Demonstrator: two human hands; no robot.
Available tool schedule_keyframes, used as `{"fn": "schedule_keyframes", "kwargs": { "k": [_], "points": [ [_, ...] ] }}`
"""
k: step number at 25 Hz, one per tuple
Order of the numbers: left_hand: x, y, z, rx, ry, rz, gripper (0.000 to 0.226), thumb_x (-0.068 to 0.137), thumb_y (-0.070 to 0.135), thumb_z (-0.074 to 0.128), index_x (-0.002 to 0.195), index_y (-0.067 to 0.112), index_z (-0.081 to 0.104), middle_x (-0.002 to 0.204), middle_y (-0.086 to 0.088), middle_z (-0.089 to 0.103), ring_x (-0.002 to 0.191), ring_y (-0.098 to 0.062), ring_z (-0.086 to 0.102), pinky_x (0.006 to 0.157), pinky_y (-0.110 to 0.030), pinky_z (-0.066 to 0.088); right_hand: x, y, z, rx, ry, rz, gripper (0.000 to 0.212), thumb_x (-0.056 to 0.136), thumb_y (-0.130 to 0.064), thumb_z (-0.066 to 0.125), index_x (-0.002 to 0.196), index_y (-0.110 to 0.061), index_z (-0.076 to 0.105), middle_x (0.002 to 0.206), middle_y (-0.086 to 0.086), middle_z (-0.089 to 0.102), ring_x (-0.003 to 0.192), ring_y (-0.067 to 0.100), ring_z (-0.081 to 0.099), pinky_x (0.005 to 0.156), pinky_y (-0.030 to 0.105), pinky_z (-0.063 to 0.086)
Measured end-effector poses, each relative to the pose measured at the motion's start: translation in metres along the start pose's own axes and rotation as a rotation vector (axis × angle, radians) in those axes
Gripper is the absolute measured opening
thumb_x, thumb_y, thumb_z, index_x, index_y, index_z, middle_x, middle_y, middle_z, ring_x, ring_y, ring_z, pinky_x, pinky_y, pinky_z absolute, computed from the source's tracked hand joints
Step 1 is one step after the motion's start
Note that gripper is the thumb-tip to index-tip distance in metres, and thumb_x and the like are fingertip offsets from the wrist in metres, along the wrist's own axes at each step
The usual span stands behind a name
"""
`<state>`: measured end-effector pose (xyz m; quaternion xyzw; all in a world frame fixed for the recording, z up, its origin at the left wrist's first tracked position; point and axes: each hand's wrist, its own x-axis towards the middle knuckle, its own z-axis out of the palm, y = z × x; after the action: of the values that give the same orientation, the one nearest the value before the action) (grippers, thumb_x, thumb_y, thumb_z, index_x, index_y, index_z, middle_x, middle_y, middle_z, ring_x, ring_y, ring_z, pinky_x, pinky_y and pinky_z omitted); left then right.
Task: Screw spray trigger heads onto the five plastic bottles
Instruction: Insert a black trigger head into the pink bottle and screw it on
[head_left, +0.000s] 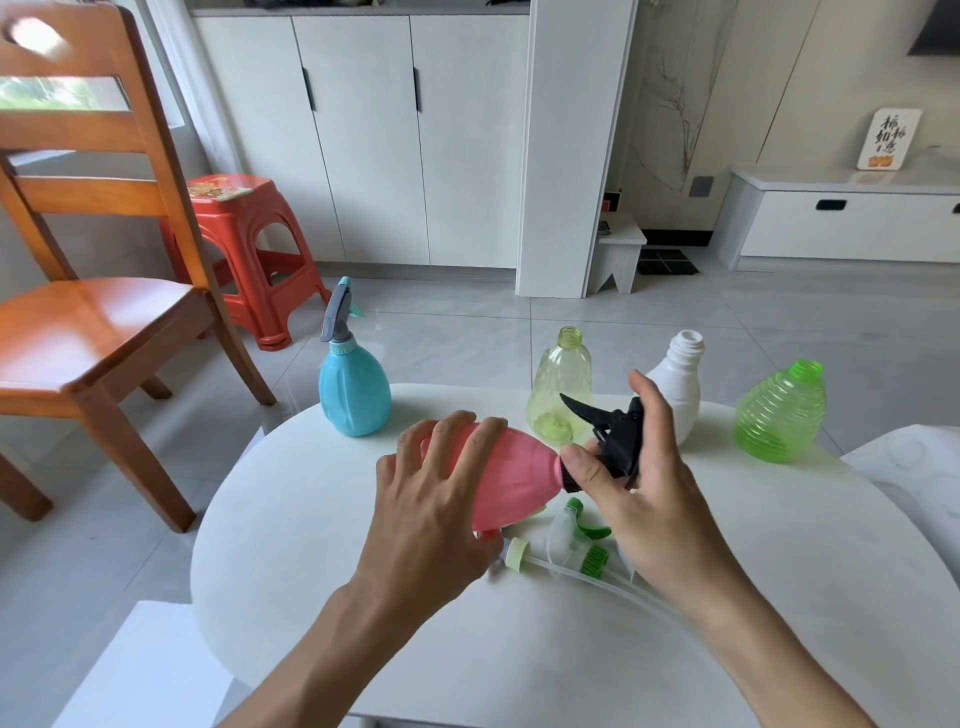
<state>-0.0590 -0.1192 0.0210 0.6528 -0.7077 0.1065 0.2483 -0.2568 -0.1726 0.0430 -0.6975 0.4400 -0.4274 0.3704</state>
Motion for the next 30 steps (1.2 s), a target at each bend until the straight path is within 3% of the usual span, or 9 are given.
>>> {"fn": "schedule_keyframes", "kwargs": {
  "k": [4,8,12,15,18,22,25,27,30],
  "points": [
    [0.001,-0.003,0.001,0.032,-0.018,-0.026,0.095,0.057,0.034,0.088,0.138,0.026,0.039,0.136,-0.006,0.053,0.119,-0.035,0.048,0.079,-0.046,0.048,0.000,0.001,-0.002,-0.278,-0.209,-0.110,0.114,0.078,-0.035,0.081,0.151,-0.046,-0.005,0.164,-0.008,0.013,0.150,0.005,0.010,0.118,0.028,0.017],
    [0.001,-0.004,0.004,-0.007,-0.033,-0.028,0.094,0.060,0.037,0.087,0.138,0.028,0.036,0.136,-0.004,0.051,0.119,-0.033,0.048,0.080,-0.044,0.048,0.004,0.003,-0.013,-0.515,-0.245,-0.287,0.115,0.080,-0.013,0.078,0.153,-0.043,-0.005,0.153,-0.009,0.031,0.139,-0.001,0.026,0.107,0.004,0.015],
    [0.001,-0.008,0.003,-0.030,-0.032,-0.027,0.093,0.061,0.038,0.086,0.139,0.027,0.037,0.138,-0.003,0.050,0.120,-0.031,0.046,0.082,-0.045,0.049,0.005,0.005,-0.026,-0.673,-0.238,-0.331,0.103,0.081,-0.009,0.075,0.157,-0.032,0.010,0.141,-0.001,0.051,0.123,0.011,0.040,0.093,0.022,0.030],
    [0.002,-0.008,0.001,-0.027,-0.016,-0.013,0.093,0.061,0.035,0.086,0.140,0.026,0.038,0.138,-0.004,0.050,0.122,-0.032,0.045,0.085,-0.047,0.048,0.003,0.006,-0.028,-0.622,-0.295,-0.238,0.069,0.097,-0.031,0.053,0.154,-0.035,0.017,0.117,0.004,0.068,0.109,0.023,0.056,0.094,0.034,0.039],
    [0.004,-0.007,0.000,-0.001,0.007,-0.006,0.095,0.059,0.029,0.087,0.140,0.025,0.038,0.139,-0.007,0.051,0.122,-0.034,0.046,0.086,-0.049,0.048,-0.001,0.008,-0.028,-0.658,-0.320,-0.090,0.064,0.096,-0.055,0.036,0.152,-0.048,0.007,0.085,-0.005,0.067,0.083,0.020,0.061,0.075,0.035,0.047],
    [0.006,-0.006,0.000,0.047,0.006,0.005,0.095,0.057,0.025,0.088,0.139,0.025,0.040,0.139,-0.009,0.052,0.123,-0.036,0.046,0.086,-0.050,0.047,0.001,0.007,-0.025,-0.712,-0.279,-0.031,0.059,0.091,-0.065,0.026,0.147,-0.045,0.033,0.155,0.003,0.033,0.139,0.024,0.034,0.102,0.042,0.037],
    [0.005,-0.008,0.001,0.038,0.006,0.011,0.096,0.057,0.025,0.088,0.140,0.025,0.040,0.139,-0.009,0.051,0.124,-0.036,0.046,0.087,-0.049,0.047,0.002,0.003,-0.022,-0.484,-0.191,-0.129,0.053,0.088,-0.060,0.042,0.118,-0.024,0.067,0.112,-0.004,0.055,0.103,0.017,0.055,0.083,0.032,0.046],
    [0.005,-0.009,0.001,0.033,0.019,0.033,0.095,0.058,0.024,0.088,0.140,0.025,0.039,0.140,-0.008,0.051,0.125,-0.036,0.045,0.089,-0.050,0.045,0.003,0.002,-0.021,-0.340,-0.125,-0.140,0.026,0.090,-0.043,0.064,0.111,-0.029,0.068,0.082,-0.009,0.059,0.074,0.008,0.057,0.066,0.025,0.045],
    [0.005,-0.009,0.001,0.026,0.037,0.054,0.094,0.058,0.024,0.087,0.139,0.026,0.039,0.140,-0.008,0.050,0.125,-0.035,0.045,0.088,-0.049,0.044,0.004,0.000,-0.023,-0.044,-0.102,-0.006,0.032,0.086,-0.024,0.076,0.106,-0.041,0.057,0.063,0.006,0.061,0.051,0.009,0.055,0.053,0.020,0.045]
  ]
}}
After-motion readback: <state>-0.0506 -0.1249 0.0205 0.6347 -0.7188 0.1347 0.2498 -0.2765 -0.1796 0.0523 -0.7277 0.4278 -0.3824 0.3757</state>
